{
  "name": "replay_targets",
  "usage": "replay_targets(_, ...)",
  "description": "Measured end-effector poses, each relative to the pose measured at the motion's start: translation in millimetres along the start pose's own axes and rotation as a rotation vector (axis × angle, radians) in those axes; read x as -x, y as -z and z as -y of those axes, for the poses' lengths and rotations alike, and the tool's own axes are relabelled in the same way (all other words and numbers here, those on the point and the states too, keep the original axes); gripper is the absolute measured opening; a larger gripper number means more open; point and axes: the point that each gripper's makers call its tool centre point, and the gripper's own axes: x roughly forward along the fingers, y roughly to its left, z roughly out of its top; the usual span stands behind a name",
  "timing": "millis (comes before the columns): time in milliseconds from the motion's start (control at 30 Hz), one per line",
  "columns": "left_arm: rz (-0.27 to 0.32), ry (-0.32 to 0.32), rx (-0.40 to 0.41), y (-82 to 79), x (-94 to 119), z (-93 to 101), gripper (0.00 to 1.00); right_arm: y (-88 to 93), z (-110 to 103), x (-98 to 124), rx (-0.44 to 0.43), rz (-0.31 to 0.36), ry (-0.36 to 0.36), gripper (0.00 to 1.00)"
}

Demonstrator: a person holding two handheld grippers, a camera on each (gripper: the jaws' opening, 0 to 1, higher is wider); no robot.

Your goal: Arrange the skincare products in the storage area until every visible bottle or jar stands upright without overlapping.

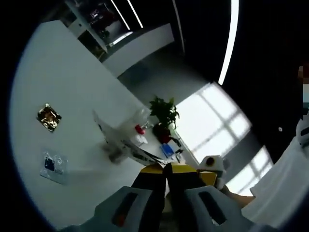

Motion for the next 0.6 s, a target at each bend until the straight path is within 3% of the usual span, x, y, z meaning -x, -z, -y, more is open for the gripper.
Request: replay_targets(600, -0.115, -0.109, -0.043, 19.8, -24.0, -52.9, 0.0, 10.1, 22.9, 17.4, 0.009, -0.01, 0.086, 0.73)
